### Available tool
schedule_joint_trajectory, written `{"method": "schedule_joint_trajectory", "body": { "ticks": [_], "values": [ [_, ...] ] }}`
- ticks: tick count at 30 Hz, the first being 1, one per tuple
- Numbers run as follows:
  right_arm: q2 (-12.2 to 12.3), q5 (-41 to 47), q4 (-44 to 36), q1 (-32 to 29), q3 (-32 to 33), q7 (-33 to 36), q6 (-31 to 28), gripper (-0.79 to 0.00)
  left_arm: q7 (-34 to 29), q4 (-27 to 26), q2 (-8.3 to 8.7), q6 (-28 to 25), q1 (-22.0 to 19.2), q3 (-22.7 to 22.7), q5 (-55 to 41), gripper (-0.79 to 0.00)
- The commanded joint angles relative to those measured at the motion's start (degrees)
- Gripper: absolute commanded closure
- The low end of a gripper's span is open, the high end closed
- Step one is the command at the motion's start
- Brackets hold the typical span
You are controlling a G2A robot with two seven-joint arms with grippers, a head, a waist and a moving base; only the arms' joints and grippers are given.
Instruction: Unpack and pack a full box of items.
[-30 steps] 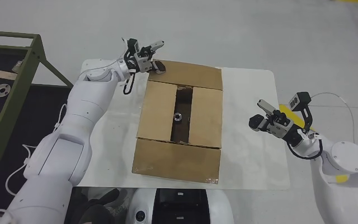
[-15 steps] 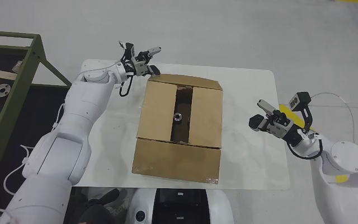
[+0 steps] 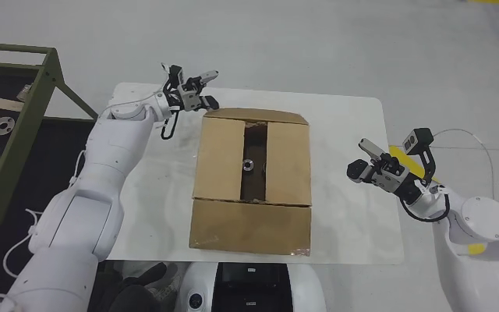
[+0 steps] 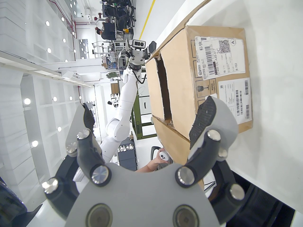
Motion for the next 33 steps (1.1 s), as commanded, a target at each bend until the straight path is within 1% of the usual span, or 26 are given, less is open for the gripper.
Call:
{"method": "schedule_joint_trajectory", "body": {
  "ticks": [1,4,7,9,13,17,21,26,27,33],
  "values": [
    [0.0,0.0,0.0,0.0,0.0,0.0,0.0,-0.785,-0.2,-0.3,0.30,0.6,0.0,-0.4,0.6,-0.785],
    [0.0,0.0,0.0,0.0,0.0,0.0,0.0,-0.785,-0.4,-0.5,0.72,1.0,0.1,-1.1,0.9,-0.785],
    [0.0,0.0,0.0,0.0,0.0,0.0,0.0,-0.785,0.3,-1.2,1.21,-0.4,0.6,-2.3,0.6,-0.785],
    [0.0,0.0,0.0,0.0,0.0,0.0,0.0,-0.785,0.6,-2.2,1.61,-2.2,1.1,-4.0,-1.2,-0.785],
    [0.0,0.0,0.0,0.0,0.0,0.0,0.0,-0.785,1.2,-3.8,2.38,-4.2,1.9,-6.8,-3.9,-0.785],
    [0.0,0.0,0.0,0.0,0.0,0.0,0.0,-0.785,0.0,-6.9,3.51,-6.4,3.6,-10.1,-6.1,-0.785],
    [0.0,0.0,0.0,0.0,0.0,0.0,0.0,-0.785,-2.8,-10.8,4.78,-8.0,6.9,-13.6,-8.5,-0.785],
    [0.0,0.0,0.0,0.0,0.0,0.0,0.0,-0.785,-6.3,-16.4,6.55,-8.9,12.6,-18.1,-10.3,-0.785],
    [0.0,0.0,0.0,0.0,0.0,0.0,0.0,-0.785,-7.5,-18.0,7.12,-8.6,14.3,-19.5,-10.6,-0.785],
    [0.0,0.0,0.0,0.0,0.0,0.0,0.0,-0.785,-11.5,-24.4,9.84,-8.6,19.3,-24.4,-3.6,-0.785]
  ]
}}
